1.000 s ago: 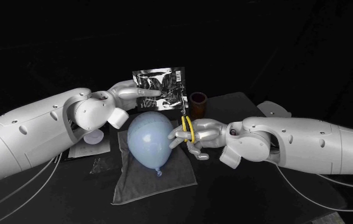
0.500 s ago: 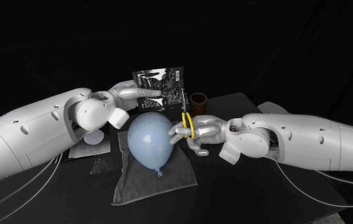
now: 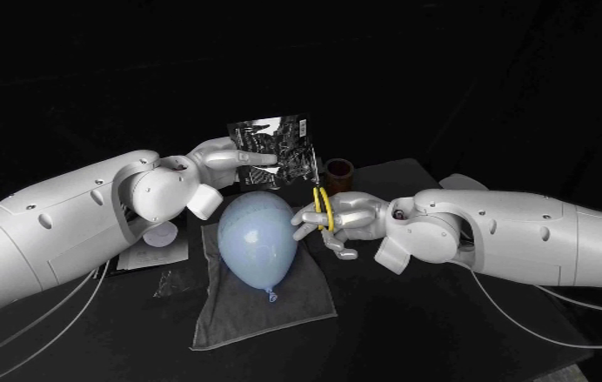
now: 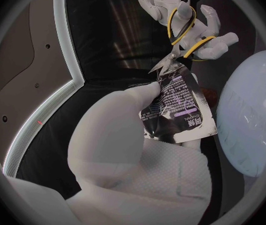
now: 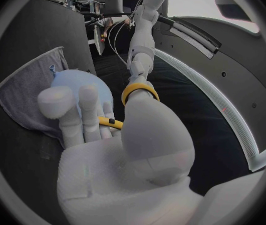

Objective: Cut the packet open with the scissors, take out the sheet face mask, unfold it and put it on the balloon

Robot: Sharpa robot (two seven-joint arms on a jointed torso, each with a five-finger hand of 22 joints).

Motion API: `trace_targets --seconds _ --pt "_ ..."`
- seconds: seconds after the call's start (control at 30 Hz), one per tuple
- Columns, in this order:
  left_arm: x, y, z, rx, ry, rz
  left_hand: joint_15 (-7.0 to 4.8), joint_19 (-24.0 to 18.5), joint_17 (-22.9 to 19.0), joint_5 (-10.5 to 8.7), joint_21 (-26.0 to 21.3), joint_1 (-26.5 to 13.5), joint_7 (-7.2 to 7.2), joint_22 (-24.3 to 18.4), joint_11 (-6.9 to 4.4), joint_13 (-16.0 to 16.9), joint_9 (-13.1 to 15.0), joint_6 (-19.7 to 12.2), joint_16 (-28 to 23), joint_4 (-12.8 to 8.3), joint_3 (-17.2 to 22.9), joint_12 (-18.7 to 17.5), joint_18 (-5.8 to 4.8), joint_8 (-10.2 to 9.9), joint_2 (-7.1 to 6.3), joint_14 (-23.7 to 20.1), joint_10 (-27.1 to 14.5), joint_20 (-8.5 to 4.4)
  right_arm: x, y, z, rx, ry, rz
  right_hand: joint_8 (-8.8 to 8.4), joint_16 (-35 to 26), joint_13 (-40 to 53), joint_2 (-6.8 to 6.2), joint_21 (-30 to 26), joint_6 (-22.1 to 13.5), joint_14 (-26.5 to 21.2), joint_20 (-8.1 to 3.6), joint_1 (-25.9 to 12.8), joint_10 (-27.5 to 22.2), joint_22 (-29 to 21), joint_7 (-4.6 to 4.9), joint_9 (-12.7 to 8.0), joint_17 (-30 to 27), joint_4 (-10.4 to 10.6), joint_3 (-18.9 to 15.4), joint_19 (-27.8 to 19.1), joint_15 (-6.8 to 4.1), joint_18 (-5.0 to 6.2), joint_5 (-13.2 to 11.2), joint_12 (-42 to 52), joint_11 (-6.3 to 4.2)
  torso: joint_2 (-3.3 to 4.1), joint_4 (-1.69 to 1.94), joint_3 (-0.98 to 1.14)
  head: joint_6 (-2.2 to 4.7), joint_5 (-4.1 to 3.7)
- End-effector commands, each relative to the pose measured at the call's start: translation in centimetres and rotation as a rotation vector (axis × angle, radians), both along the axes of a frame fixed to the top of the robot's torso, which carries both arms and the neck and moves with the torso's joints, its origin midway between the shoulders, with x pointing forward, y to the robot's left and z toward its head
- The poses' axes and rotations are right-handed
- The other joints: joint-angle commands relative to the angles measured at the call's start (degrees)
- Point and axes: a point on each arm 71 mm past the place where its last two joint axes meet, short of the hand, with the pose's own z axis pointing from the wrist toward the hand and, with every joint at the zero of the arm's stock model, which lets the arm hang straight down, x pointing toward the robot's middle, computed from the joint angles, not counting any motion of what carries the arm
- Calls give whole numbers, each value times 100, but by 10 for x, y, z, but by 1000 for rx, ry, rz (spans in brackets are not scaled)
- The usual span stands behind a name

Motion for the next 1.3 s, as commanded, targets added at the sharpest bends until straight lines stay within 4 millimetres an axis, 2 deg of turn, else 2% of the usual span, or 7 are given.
trace_targets --seconds 0.03,0.23,0.87,1.3 --pt "-1 -2 0 -1 -4 -17 -35 37 10 33 9 10 38 0 9 5 584 -7 -30 -31 -9 29 72 23 50 11 40 -5 2 -2 2 0 -6 -1 24 24 -10 72 -34 31 -41 -5 -4 32 -24 29 -11 -8 3 -32 -53 -12 105 -5 38 7 1 1 -5 -2 -4" --pt "1 1 0 -2 -5 -7 -36 38 13 33 9 5 37 0 9 5 590 -8 -32 -34 -8 29 72 24 51 13 41 -5 2 -4 0 -16 3 1 10 37 -30 62 -51 21 -53 -3 -5 10 -44 34 -40 -23 5 -65 -62 -9 108 -5 41 11 0 3 -6 9 -6" --pt "2 3 0 0 -4 -3 -36 38 13 33 9 5 37 0 9 5 590 -8 -32 -34 -8 29 72 24 51 13 41 -5 -5 -7 -2 -58 16 23 11 46 -43 61 -68 30 -61 -1 -11 1 -62 52 -57 -34 12 -83 -70 -7 112 -5 46 13 -4 -4 11 14 19" --pt "1 2 0 0 -2 -13 -36 39 18 33 8 1 37 0 8 5 598 -9 -35 -40 -5 29 72 25 52 15 42 -6 -5 4 -6 -69 28 54 15 59 -71 50 -136 51 -87 4 -27 -33 -127 58 -88 -57 26 -113 -101 0 125 -5 51 22 5 2 3 1 8"
